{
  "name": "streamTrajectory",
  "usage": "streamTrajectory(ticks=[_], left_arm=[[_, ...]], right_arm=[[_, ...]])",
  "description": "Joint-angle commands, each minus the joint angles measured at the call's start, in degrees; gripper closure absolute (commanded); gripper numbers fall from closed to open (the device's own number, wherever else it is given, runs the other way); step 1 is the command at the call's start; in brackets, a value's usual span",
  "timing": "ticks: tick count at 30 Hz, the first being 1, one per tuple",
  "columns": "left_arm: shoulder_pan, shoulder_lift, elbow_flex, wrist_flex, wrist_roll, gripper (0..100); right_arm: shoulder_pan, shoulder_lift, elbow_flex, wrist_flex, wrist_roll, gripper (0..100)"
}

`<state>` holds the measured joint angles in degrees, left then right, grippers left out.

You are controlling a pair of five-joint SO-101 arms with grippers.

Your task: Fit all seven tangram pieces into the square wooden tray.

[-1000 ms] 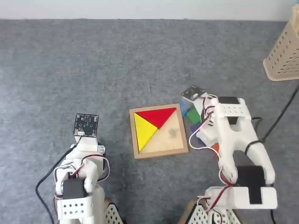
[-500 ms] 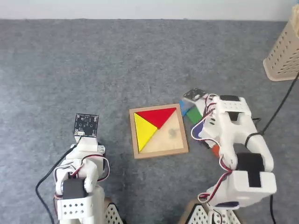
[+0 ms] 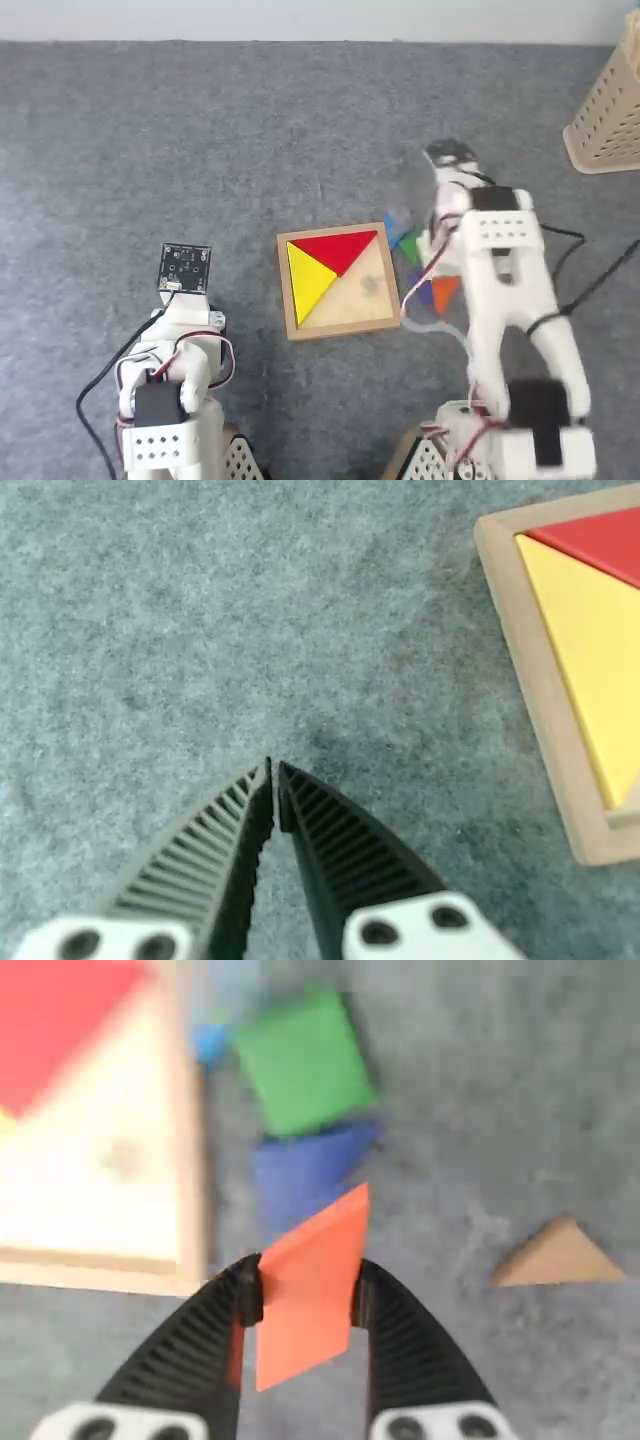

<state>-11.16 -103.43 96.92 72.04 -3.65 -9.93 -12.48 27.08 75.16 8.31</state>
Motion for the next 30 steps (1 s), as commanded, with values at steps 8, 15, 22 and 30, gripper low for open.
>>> streamTrajectory(ticks=[8, 15, 22, 30], left_arm=[[0.0, -1.1, -0.4, 0.4, -0.3, 99], [0.0, -1.1, -0.4, 0.4, -0.3, 99], [0.0, -1.1, -0.4, 0.4, -0.3, 99], [0.0, -1.1, -0.4, 0.4, -0.3, 99]], right_arm=[[-19.5, 9.7, -15.5, -2.6, -7.8, 99.2], [-18.9, 25.1, -24.6, -2.2, -18.7, 99.2], [-17.5, 26.4, -24.5, -2.2, -18.9, 95.6], [-15.8, 26.4, -22.8, -2.7, -15.7, 77.5]])
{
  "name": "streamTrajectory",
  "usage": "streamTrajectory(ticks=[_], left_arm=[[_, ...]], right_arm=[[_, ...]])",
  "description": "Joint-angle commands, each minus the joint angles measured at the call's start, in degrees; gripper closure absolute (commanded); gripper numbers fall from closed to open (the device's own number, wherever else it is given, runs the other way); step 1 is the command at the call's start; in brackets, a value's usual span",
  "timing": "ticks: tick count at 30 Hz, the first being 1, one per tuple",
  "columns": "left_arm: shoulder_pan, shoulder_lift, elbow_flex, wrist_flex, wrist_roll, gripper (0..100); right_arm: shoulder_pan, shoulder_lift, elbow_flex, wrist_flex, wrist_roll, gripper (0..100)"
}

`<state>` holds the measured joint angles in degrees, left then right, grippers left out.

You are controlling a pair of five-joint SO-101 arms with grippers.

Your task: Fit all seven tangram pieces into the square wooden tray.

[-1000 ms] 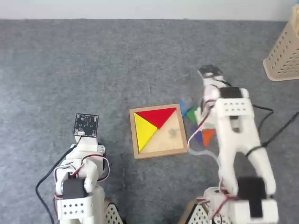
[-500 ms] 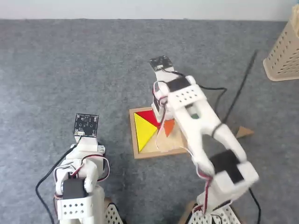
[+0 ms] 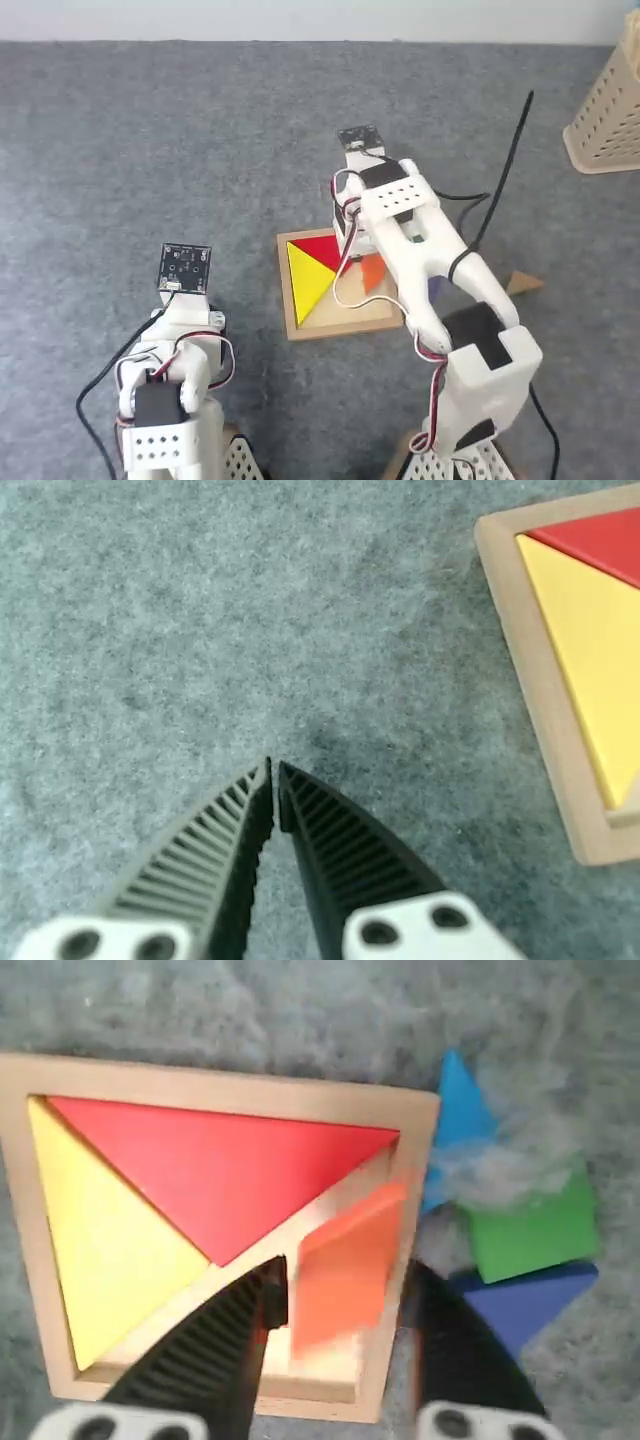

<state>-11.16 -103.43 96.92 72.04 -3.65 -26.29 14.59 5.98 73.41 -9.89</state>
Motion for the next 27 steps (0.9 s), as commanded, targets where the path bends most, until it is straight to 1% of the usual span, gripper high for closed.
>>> streamTrajectory(ticks=[1, 6, 7, 9, 11, 12, 14, 16, 21, 24, 27], left_arm=[[0.0, -1.1, -0.4, 0.4, -0.3, 99], [0.0, -1.1, -0.4, 0.4, -0.3, 99], [0.0, -1.1, -0.4, 0.4, -0.3, 99], [0.0, -1.1, -0.4, 0.4, -0.3, 99], [0.0, -1.1, -0.4, 0.4, -0.3, 99], [0.0, -1.1, -0.4, 0.4, -0.3, 99], [0.0, -1.1, -0.4, 0.4, -0.3, 99], [0.0, -1.1, -0.4, 0.4, -0.3, 99], [0.0, -1.1, -0.4, 0.4, -0.3, 99], [0.0, -1.1, -0.4, 0.4, -0.3, 99], [0.0, -1.1, -0.4, 0.4, -0.3, 99]], right_arm=[[0.6, -0.7, -1.7, -1.0, 2.6, 77.5], [0.6, -1.2, -1.8, -0.9, 2.9, 77.6], [0.6, -1.3, -1.7, -0.7, 3.0, 79.0], [0.5, -1.3, -1.7, -0.6, 4.7, 86.6], [0.2, -1.3, -1.7, -1.0, 6.5, 97.3], [0.1, -1.3, -1.7, -1.0, 7.0, 99.8], [0.1, -1.3, -1.6, -0.7, 7.2, 96.8], [0.0, -1.3, -1.1, -0.9, 7.3, 99.3], [-1.0, -0.7, 1.6, -2.4, 10.3, 99.2], [0.0, -0.7, 5.2, -5.8, 10.7, 99.2], [2.1, -0.7, 5.7, -6.7, 12.1, 99.2]])
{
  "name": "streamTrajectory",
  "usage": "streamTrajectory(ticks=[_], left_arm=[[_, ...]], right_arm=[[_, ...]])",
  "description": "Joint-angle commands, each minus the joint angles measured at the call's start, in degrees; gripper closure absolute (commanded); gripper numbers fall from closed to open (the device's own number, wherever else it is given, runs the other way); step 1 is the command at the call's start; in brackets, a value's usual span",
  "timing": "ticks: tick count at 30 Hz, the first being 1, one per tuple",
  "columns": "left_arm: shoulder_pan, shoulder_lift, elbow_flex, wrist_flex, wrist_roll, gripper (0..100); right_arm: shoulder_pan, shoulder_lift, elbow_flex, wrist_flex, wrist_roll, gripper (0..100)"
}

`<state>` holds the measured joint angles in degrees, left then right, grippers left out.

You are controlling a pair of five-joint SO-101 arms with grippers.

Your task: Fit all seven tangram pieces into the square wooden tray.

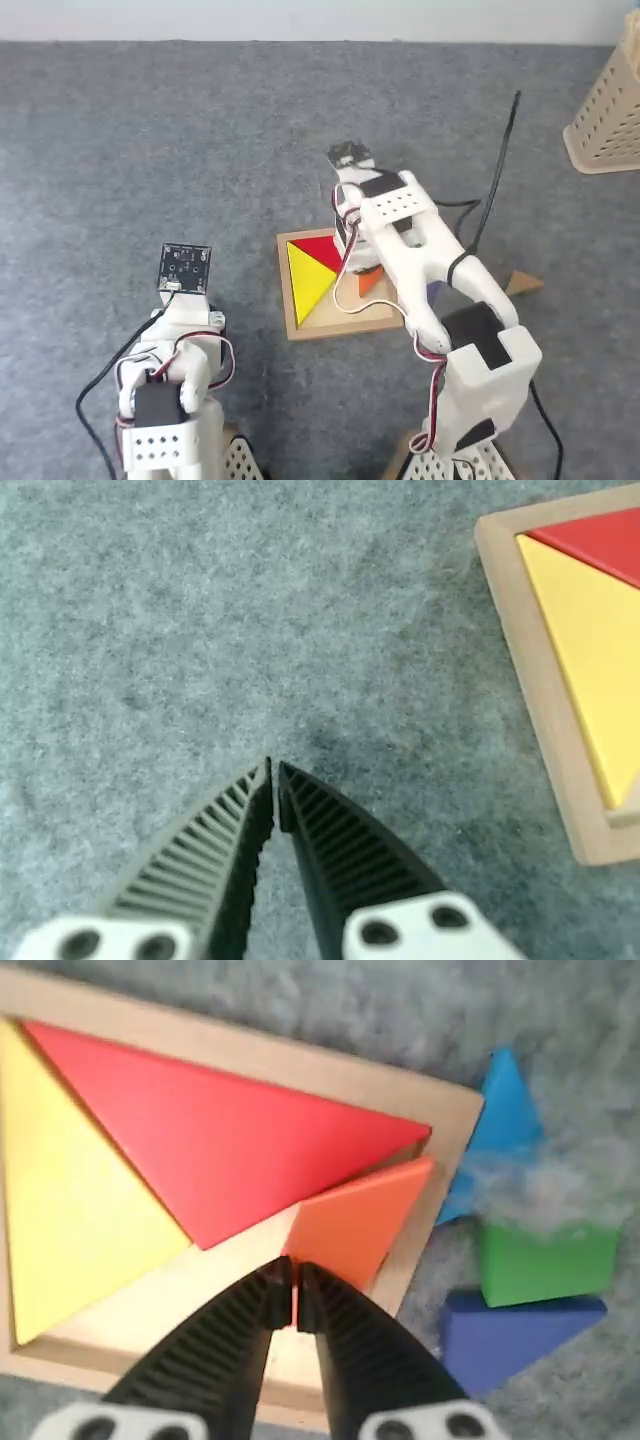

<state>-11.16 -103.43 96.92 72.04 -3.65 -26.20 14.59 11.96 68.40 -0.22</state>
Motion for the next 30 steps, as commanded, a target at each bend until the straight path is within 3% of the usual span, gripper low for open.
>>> streamTrajectory(ticks=[1, 19, 30], left_arm=[[0.0, -1.1, -0.4, 0.4, -0.3, 99], [0.0, -1.1, -0.4, 0.4, -0.3, 99], [0.0, -1.1, -0.4, 0.4, -0.3, 99]], right_arm=[[2.5, -0.7, -0.4, -1.7, 3.5, 99.2], [4.1, 2.4, -1.4, -8.7, 7.9, 99.2], [6.6, -15.5, 4.7, -6.9, 8.4, 99.2]])
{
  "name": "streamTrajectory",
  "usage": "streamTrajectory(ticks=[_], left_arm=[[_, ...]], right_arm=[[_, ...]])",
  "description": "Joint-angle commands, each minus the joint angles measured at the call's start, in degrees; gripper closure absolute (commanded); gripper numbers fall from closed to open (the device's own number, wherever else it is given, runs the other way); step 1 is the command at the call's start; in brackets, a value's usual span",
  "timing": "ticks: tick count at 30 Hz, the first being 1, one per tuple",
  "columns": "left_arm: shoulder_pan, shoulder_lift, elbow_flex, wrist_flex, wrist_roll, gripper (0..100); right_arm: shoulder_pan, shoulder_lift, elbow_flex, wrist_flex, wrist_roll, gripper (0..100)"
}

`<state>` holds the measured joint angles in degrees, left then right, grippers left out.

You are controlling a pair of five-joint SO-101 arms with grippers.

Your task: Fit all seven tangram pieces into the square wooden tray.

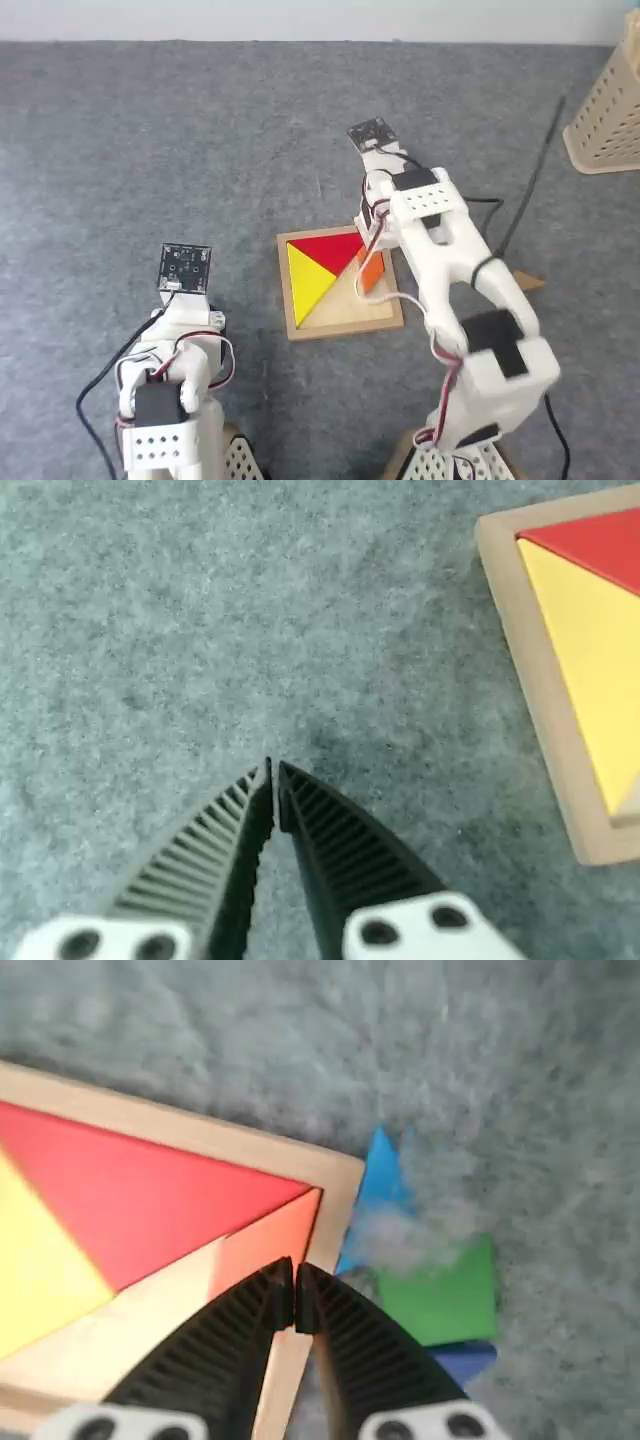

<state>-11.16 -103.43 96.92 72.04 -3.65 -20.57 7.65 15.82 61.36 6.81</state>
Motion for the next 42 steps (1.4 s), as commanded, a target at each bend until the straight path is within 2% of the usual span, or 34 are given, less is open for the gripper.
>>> streamTrajectory(ticks=[1, 5, 9, 14, 19, 21, 23, 29, 35, 42], left_arm=[[0.0, -1.1, -0.4, 0.4, -0.3, 99], [0.0, -1.1, -0.4, 0.4, -0.3, 99], [0.0, -1.1, -0.4, 0.4, -0.3, 99], [0.0, -1.1, -0.4, 0.4, -0.3, 99], [0.0, -1.1, -0.4, 0.4, -0.3, 99], [0.0, -1.1, -0.4, 0.4, -0.3, 99], [0.0, -1.1, -0.4, 0.4, -0.3, 99], [0.0, -1.1, -0.4, 0.4, -0.3, 99], [0.0, -1.1, -0.4, 0.4, -0.3, 99], [0.0, -1.1, -0.4, 0.4, -0.3, 99]], right_arm=[[1.3, -10.8, 1.3, 1.5, 1.4, 99.2], [5.1, -19.0, 1.4, 11.6, 5.5, 99.2], [13.0, -23.7, 3.2, 18.2, 7.8, 99.2], [25.0, -24.3, 9.8, 17.2, 9.8, 97.8], [35.4, -24.2, 14.5, 13.6, 18.2, 82.7], [37.8, -24.2, 14.3, 13.6, 22.3, 80.2], [38.4, -24.2, 14.1, 13.5, 27.1, 80.1], [37.4, -24.0, 13.9, 11.5, 49.1, 80.0], [37.8, -15.3, 13.5, 4.5, 55.7, 75.5], [40.0, -2.2, 8.4, 0.0, 57.6, 75.6]])
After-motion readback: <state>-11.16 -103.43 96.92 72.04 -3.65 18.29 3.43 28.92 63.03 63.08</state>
